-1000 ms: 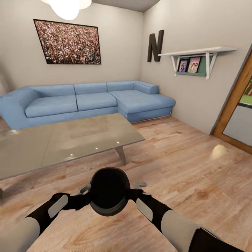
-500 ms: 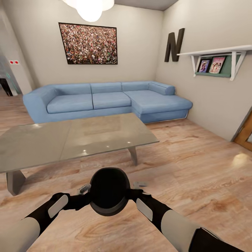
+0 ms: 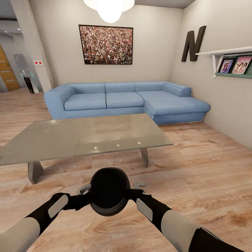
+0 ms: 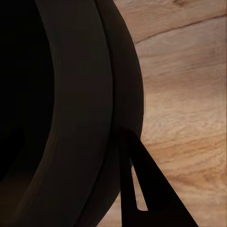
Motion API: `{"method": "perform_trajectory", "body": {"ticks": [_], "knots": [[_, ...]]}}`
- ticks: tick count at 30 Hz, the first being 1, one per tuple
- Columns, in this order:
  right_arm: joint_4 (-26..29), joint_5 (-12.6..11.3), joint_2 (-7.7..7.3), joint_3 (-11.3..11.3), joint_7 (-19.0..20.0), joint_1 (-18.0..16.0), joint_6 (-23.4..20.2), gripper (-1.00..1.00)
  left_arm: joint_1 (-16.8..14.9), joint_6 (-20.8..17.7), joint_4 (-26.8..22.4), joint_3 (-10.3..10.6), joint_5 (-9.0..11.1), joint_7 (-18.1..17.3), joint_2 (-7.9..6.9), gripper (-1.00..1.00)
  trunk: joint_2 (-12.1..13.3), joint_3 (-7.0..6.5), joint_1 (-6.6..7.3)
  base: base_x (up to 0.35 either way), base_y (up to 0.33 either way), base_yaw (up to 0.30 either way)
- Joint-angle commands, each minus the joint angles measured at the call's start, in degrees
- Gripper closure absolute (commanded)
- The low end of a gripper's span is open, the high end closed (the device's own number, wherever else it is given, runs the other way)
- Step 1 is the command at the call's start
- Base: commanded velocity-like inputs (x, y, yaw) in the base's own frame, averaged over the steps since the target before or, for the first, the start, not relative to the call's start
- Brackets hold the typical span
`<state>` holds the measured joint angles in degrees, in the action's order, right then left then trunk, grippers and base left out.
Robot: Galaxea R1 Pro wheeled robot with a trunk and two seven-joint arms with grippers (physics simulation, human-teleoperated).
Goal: Place each of the two pumpkins and all three candles from the living room inside a cabinet in the living room (use any cabinet), then make sure every cabinet is closed, and position the cauldron so it is next to a table in the living room.
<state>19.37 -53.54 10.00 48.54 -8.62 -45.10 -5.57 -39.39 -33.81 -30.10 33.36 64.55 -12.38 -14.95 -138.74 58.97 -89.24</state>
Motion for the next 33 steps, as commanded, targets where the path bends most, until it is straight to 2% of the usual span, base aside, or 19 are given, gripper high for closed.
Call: {"method": "perform_trajectory", "body": {"ticks": [1, 33], "knots": [[1.0, -0.2, 0.0, 0.4, 2.2, -0.1, -0.1, 1.0, -0.1, 0.0, 0.0, 0.0, 0.1, -0.2, -0.08, 1.0, 0.0, 0.05, 0.02, 0.0, 0.0, 0.053], [1.0, -0.2, 0.0, 0.3, 2.2, -0.1, -0.2, 1.0, -0.1, 0.0, 0.0, 0.0, 0.0, -0.2, -0.13, 1.0, 0.0, 0.05, 0.02, 0.01, 0.0, 0.003]]}}
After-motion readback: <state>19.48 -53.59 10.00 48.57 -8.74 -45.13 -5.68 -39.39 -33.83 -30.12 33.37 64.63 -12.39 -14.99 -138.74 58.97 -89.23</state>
